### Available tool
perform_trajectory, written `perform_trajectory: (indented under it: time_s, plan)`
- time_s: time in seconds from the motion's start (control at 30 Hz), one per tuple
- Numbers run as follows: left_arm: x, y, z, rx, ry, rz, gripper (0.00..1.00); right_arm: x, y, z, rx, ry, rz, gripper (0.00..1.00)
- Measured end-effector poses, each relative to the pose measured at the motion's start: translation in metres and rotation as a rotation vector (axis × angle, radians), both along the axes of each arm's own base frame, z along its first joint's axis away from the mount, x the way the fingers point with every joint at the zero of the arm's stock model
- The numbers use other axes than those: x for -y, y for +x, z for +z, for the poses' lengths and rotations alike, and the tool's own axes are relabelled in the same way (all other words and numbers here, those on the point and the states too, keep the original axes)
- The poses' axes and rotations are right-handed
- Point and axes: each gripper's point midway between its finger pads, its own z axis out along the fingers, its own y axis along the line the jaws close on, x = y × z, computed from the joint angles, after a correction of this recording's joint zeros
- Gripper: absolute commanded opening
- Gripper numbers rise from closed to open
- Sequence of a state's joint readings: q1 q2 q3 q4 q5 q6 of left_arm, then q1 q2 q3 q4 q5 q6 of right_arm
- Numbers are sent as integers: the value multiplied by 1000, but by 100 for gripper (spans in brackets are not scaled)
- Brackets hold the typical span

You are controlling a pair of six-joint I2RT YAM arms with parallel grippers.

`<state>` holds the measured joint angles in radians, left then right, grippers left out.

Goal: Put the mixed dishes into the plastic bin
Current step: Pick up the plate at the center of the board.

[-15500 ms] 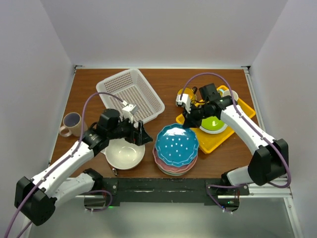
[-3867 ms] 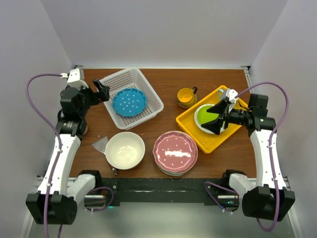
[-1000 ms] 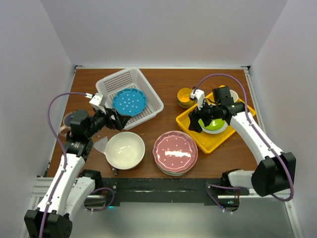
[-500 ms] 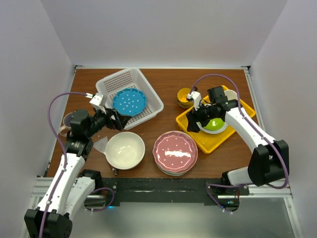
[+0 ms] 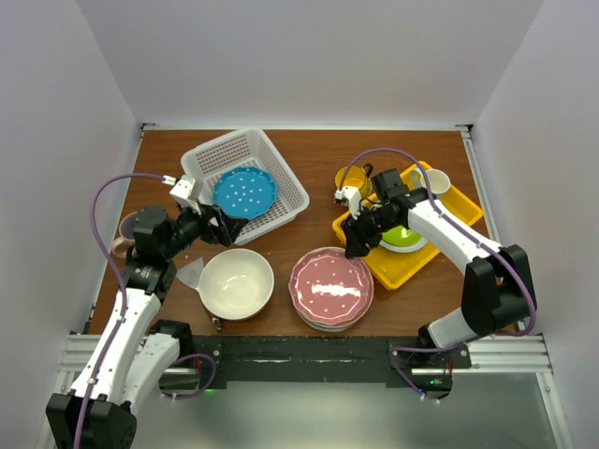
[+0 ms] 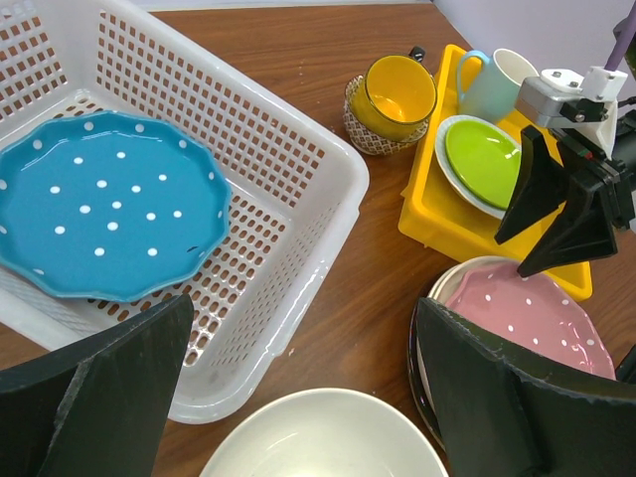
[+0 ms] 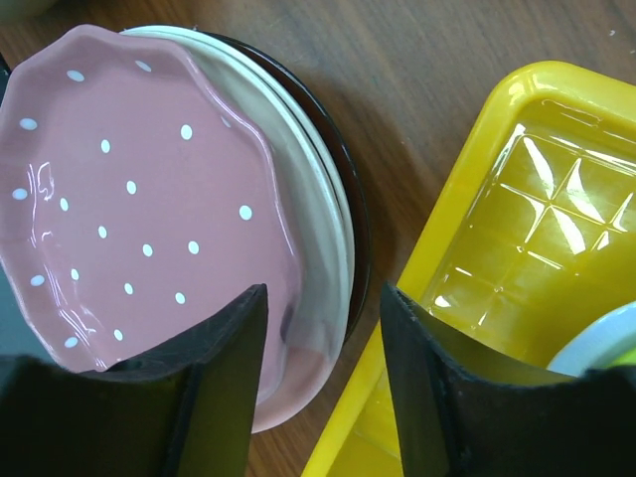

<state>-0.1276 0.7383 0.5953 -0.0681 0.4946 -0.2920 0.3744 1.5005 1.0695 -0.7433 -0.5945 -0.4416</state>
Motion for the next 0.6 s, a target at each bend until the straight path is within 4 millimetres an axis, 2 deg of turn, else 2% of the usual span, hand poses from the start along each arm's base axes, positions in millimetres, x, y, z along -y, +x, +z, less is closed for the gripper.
perform_trajectory:
  time_s: [0.33,0.6]
  plan:
    - [0,0,0,0,0,0,100,-7,-7,-1,4,-5,48,30]
    - [0,0,0,-2,0,0,100,-10,-11,-2,9,-16,70,31]
